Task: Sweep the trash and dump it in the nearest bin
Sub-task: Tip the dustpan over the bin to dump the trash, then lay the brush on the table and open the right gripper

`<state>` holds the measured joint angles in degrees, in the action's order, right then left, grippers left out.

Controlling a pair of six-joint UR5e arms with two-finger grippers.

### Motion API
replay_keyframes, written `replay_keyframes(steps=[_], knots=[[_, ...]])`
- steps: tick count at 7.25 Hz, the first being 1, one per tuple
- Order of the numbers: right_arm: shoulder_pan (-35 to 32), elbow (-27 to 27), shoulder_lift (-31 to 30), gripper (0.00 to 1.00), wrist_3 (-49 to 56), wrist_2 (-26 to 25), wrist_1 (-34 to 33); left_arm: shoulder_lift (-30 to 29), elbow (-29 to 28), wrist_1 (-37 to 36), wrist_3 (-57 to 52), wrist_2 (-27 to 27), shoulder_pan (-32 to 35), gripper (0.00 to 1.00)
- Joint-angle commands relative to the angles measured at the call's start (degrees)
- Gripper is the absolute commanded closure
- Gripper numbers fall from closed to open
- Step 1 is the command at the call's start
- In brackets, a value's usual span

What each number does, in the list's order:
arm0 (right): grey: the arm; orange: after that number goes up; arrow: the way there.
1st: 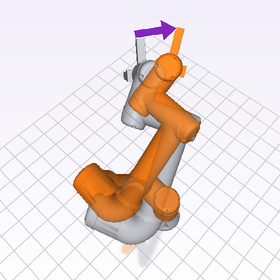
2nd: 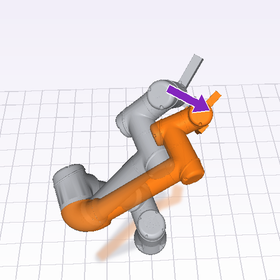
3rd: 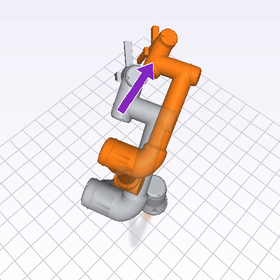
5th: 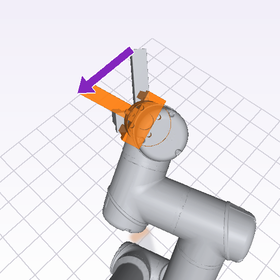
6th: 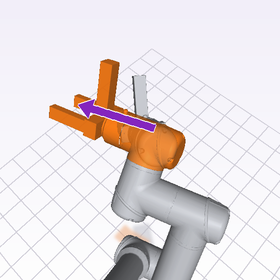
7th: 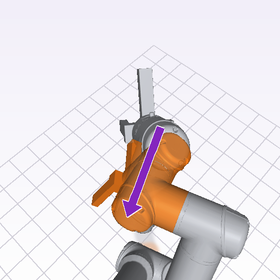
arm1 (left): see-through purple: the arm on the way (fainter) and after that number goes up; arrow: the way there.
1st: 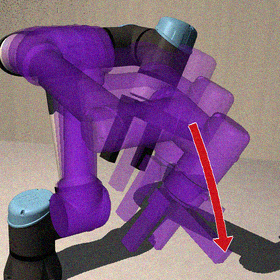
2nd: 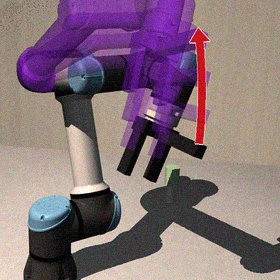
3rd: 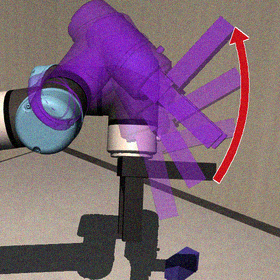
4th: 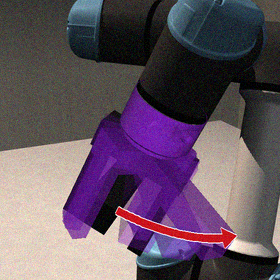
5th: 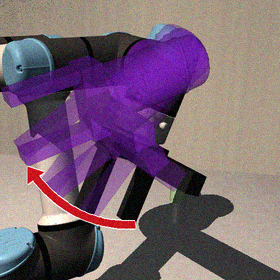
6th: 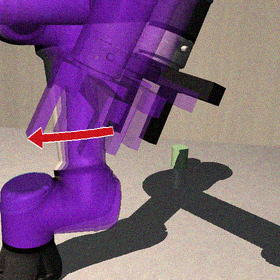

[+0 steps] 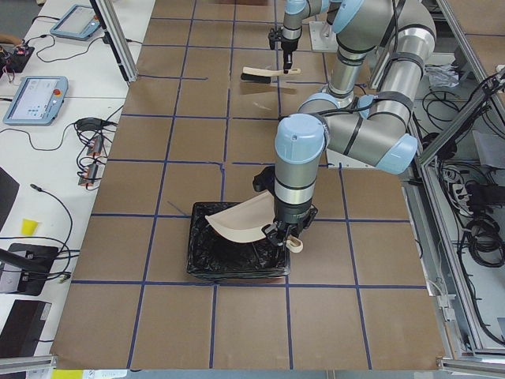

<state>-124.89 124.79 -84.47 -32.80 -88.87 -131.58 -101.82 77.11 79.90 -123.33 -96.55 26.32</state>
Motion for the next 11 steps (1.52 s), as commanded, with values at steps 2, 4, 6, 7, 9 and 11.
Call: replay_keyframes(steps=[2,4,6,7,9,11], knots=[[1.0,-0.9,0.1,0.38,1.3,-0.4,-0.1,0.7,1.4,3.5,5.2,5.8,10.3,1.00],[3.9,-7.6,-0.6,0.04,5.7,-2.9,3.8,0.7,2.5,3.3,11.0,6.5,15.1,1.00],[5.9,-12.8,-2.0,0.02,6.3,-3.3,9.6,0.2,4.0,3.6,18.3,10.8,17.2,1.00],[7.2,-13.7,-3.0,0.00,6.3,-3.3,11.2,0.1,7.3,3.0,22.2,11.5,19.9,1.00],[11.9,-14.9,-6.2,0.00,10.5,-3.1,15.3,0.0,12.7,1.8,34.0,11.2,28.0,1.00],[16.8,-18.4,-8.6,0.00,10.9,-3.2,22.7,-0.7,16.3,-1.5,43.2,10.9,35.9,1.00]])
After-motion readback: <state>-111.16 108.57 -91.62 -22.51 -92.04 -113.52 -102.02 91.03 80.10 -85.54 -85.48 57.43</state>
